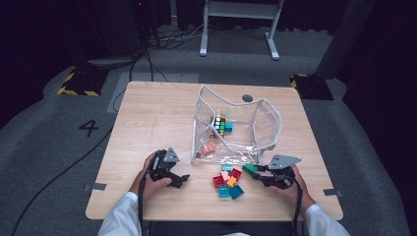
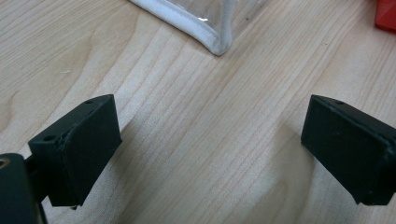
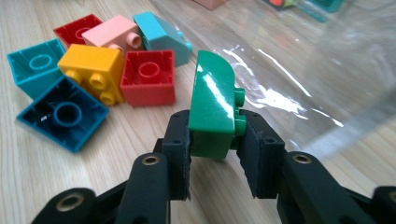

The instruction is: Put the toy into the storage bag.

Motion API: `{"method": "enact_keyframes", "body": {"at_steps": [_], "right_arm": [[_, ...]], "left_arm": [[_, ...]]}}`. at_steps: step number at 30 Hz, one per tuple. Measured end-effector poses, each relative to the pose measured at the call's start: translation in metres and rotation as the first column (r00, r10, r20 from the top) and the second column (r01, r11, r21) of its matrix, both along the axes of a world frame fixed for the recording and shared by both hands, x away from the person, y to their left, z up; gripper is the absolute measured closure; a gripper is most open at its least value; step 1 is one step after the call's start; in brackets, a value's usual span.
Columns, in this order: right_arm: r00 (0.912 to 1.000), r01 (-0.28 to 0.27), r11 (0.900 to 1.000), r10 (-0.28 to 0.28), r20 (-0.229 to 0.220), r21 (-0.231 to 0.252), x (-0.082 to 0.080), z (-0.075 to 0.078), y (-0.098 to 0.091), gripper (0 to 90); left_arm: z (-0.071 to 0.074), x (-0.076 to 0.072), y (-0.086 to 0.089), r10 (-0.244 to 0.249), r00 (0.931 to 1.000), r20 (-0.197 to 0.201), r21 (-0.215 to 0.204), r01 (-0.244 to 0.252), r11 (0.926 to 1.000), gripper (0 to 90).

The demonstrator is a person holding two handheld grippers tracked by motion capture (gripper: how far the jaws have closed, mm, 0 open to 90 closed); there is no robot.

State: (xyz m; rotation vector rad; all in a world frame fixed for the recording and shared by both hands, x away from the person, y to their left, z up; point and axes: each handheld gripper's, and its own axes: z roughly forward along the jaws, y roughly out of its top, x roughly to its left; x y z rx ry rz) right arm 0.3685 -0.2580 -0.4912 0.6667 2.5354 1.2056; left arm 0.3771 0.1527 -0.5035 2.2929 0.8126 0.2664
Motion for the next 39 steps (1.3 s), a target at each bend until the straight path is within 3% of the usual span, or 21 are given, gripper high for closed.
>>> {"method": "enact_keyframes", "body": {"at_steps": [6, 12, 17, 26, 39], "right_arm": [[0.9999, 0.016, 0.9999, -0.016, 0.004, 0.003, -0.003, 0.006, -0.027, 66.1], [0.9971, 0.075, 0.9971, -0.075, 0.01, 0.005, -0.002, 0.012, -0.054, 66.2], [0.9914, 0.13, 0.99, -0.131, 0.006, 0.054, 0.007, 0.024, -0.072, 66.2], [0.9721, 0.224, 0.9735, -0.227, 0.06, 0.045, 0.03, 0.054, -0.098, 66.3], [0.951, 0.285, 0.9576, -0.288, 0.113, 0.044, 0.067, 0.098, -0.112, 66.4]], "left_arm": [[0.0, 0.0, 0.0, -0.001, 1.0, 0.001, 0.0, 0.001, 1.0, 4.7], [0.0, 0.0, 0.0, 0.0, 1.0, 0.0, 0.0, 0.0, 1.0, 4.7], [0.0, 0.0, 0.0, 0.0, 1.0, 0.0, 0.001, 0.0, 1.0, 4.7], [0.0, 0.0, 0.0, 0.002, 1.0, -0.001, 0.002, -0.002, 1.0, 4.7], [0.0, 0.0, 0.0, 0.0, 1.0, 0.004, 0.002, 0.0, 1.0, 4.7]]}}
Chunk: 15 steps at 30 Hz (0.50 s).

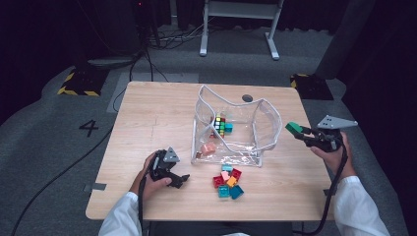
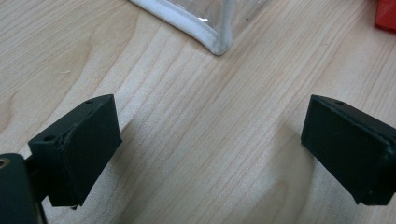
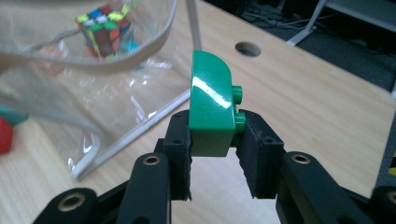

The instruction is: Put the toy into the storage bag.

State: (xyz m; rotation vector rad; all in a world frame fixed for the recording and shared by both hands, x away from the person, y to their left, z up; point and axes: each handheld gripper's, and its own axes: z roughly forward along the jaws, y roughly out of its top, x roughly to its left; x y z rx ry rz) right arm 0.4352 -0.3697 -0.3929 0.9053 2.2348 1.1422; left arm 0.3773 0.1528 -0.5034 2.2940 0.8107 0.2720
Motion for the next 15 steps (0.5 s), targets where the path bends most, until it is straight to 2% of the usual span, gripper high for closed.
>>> {"method": "enact_keyframes", "body": {"at_steps": [5, 9, 15], "right_arm": [[0.9995, 0.02, 0.9996, -0.02, 0.025, -0.022, 0.014, 0.017, 0.001, 66.4], [0.9991, 0.036, 0.9982, -0.034, 0.026, -0.048, 0.024, 0.027, 0.006, 66.3], [0.9986, 0.037, 0.9987, -0.036, 0.04, -0.035, 0.037, 0.042, 0.01, 66.3]], "left_arm": [[0.0, 0.0, 0.0, 0.002, 1.0, -0.005, -0.001, -0.002, 1.0, 4.7], [0.0, 0.0, 0.0, 0.0, 1.0, -0.003, -0.002, 0.0, 1.0, 4.7], [0.0, 0.0, 0.0, 0.001, 1.0, -0.004, -0.001, -0.001, 1.0, 4.7]]}}
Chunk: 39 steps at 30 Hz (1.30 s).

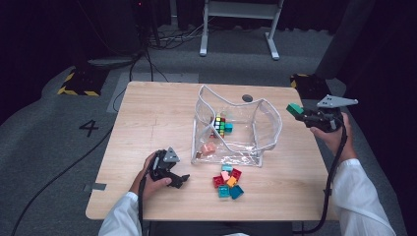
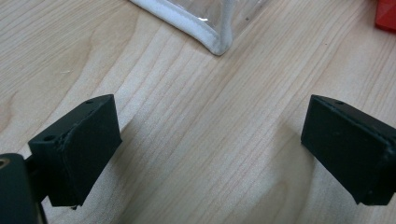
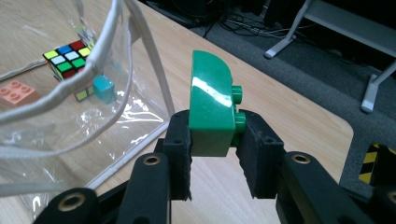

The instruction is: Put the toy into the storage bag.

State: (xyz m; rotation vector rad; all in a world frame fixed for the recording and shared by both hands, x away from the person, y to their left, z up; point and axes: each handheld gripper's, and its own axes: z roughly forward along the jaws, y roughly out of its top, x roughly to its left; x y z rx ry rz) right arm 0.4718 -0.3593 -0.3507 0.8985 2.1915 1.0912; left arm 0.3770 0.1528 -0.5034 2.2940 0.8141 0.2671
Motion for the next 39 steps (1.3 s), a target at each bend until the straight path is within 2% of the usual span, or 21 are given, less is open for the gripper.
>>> {"method": "enact_keyframes", "body": {"at_steps": [4, 6, 11, 13, 16, 21, 24, 30, 34, 37, 39], "right_arm": [[0.9999, 0.01, 0.9999, -0.01, -0.006, 0.002, 0.009, 0.006, 0.005, 66.4], [1.0, 0.002, 0.9998, -0.002, -0.006, 0.019, 0.011, 0.01, 0.007, 66.4], [0.9996, -0.021, 0.9987, 0.02, 0.022, 0.046, 0.014, 0.023, 0.016, 66.4], [0.9987, -0.042, 0.997, 0.04, 0.03, 0.065, 0.013, 0.029, 0.02, 66.4], [0.9962, -0.075, 0.9956, 0.072, 0.049, 0.057, 0.011, 0.036, 0.029, 66.3], [0.9901, -0.136, 0.9886, 0.134, 0.044, 0.063, 0.006, 0.042, 0.045, 66.4], [0.9826, -0.184, 0.9806, 0.182, 0.039, 0.068, 0.003, 0.043, 0.056, 66.4], [0.9615, -0.275, 0.9612, 0.274, 0.02, 0.027, 0.0, 0.043, 0.082, 66.3], [0.9453, -0.326, 0.9449, 0.326, -0.001, -0.029, 0.002, 0.04, 0.1, 66.3], [0.9329, -0.36, 0.9299, 0.358, -0.039, -0.076, 0.004, 0.037, 0.114, 66.3], [0.9283, -0.372, 0.9211, 0.367, -0.063, -0.117, 0.006, 0.035, 0.122, 66.3]], "left_arm": [[0.0, 0.0, 0.0, -0.001, 1.0, 0.005, 0.001, 0.001, 1.0, 4.7], [0.0, 0.0, 0.0, -0.001, 1.0, 0.001, -0.002, 0.001, 1.0, 4.7], [0.0, 0.0, 0.0, 0.0, 1.0, 0.0, -0.001, 0.0, 1.0, 4.8], [0.0, 0.0, 0.0, -0.001, 1.0, 0.004, 0.0, 0.001, 1.0, 4.7], [0.0, 0.0, 0.0, -0.001, 1.0, 0.001, -0.002, 0.001, 1.0, 4.7], [0.0, 0.0, 0.0, -0.001, 1.0, 0.0, -0.002, 0.001, 1.0, 4.7], [0.0, 0.0, 0.0, 0.0, 1.0, 0.0, -0.001, 0.0, 1.0, 4.7], [0.0, 0.0, 0.0, 0.0, 1.0, 0.0, -0.001, 0.0, 1.0, 4.7], [0.0, 0.0, 0.0, 0.0, 1.0, 0.0, -0.001, 0.0, 1.0, 4.7], [0.0, 0.0, 0.0, 0.0, 1.0, 0.0, -0.001, 0.0, 1.0, 4.7], [0.0, 0.0, 0.0, -0.001, 1.0, 0.0, -0.002, 0.001, 1.0, 4.7]]}}
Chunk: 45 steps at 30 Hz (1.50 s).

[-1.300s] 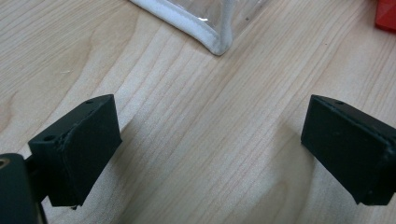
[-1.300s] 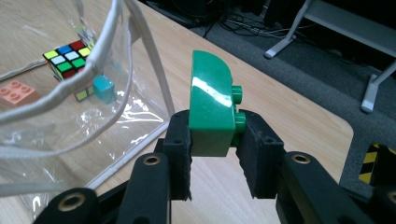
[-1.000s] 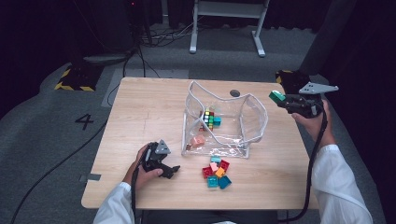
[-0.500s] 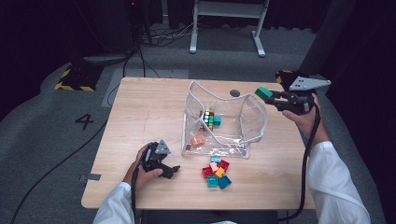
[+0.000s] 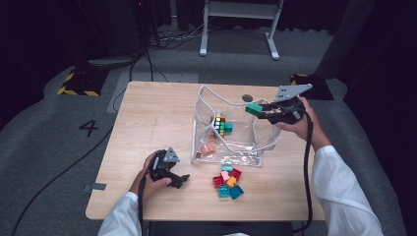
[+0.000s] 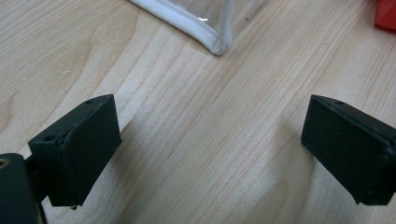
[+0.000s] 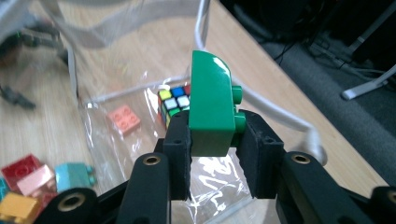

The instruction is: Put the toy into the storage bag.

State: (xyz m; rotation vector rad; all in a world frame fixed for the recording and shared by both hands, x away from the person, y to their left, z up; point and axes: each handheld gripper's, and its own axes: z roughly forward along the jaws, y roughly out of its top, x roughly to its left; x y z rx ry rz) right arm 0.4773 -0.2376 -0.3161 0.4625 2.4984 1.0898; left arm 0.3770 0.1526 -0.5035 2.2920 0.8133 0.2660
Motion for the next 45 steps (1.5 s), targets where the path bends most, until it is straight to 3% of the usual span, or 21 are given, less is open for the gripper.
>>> {"method": "enact_keyframes", "body": {"at_steps": [3, 9, 12, 16, 17, 21, 24, 29, 30, 38, 45], "right_arm": [[0.9996, -0.025, 0.9974, 0.024, -0.017, -0.067, 0.003, -0.005, 0.013, 66.4], [0.9978, -0.037, 0.9901, 0.029, -0.06, -0.135, 0.008, -0.012, 0.029, 66.3], [0.9968, -0.05, 0.9805, 0.037, -0.07, -0.19, 0.011, -0.015, 0.035, 66.3], [0.9942, -0.056, 0.9728, 0.034, -0.102, -0.225, 0.014, -0.019, 0.04, 66.3], [0.9937, -0.078, 0.9686, 0.057, -0.097, -0.236, 0.016, -0.021, 0.041, 66.3], [0.9904, -0.082, 0.9544, 0.046, -0.131, -0.287, 0.019, -0.024, 0.041, 66.3], [0.9879, -0.085, 0.9507, 0.041, -0.149, -0.298, 0.021, -0.027, 0.039, 66.3], [0.9856, -0.074, 0.9215, 0.009, -0.169, -0.381, 0.019, -0.028, 0.032, 66.3], [0.986, -0.067, 0.909, -0.003, -0.167, -0.411, 0.019, -0.028, 0.03, 66.3], [0.9816, -0.051, 0.8788, -0.043, -0.186, -0.474, 0.018, -0.025, 0.013, 66.1], [0.9809, -0.061, 0.8877, -0.032, -0.192, -0.456, 0.016, -0.025, 0.009, 65.7]], "left_arm": [[0.0, 0.0, 0.0, 0.0, 1.0, 0.0, 0.0, 0.0, 1.0, 4.8], [0.0, 0.0, 0.0, 0.001, 1.0, 0.0, 0.002, -0.001, 1.0, 4.7], [0.0, 0.0, 0.0, 0.0, 1.0, 0.0, 0.001, 0.0, 1.0, 4.7], [0.0, 0.0, 0.0, 0.0, 1.0, 0.004, 0.002, 0.0, 1.0, 4.7], [0.0, 0.0, 0.0, 0.0, 1.0, 0.0, 0.0, 0.0, 1.0, 4.8], [0.0, 0.0, 0.0, 0.001, 1.0, 0.0, 0.002, -0.001, 1.0, 4.8], [0.0, 0.0, 0.0, 0.001, 1.0, 0.0, 0.002, -0.001, 1.0, 4.7], [0.0, 0.0, 0.0, 0.0, 1.0, 0.005, 0.004, 0.0, 1.0, 4.7], [0.0, 0.0, 0.0, 0.0, 1.0, 0.004, 0.003, 0.0, 1.0, 4.7], [0.0, 0.0, 0.0, 0.0, 1.0, 0.004, 0.003, 0.0, 1.0, 4.7], [0.0, 0.0, 0.0, 0.0, 1.0, 0.005, 0.004, 0.0, 1.0, 4.7]]}}
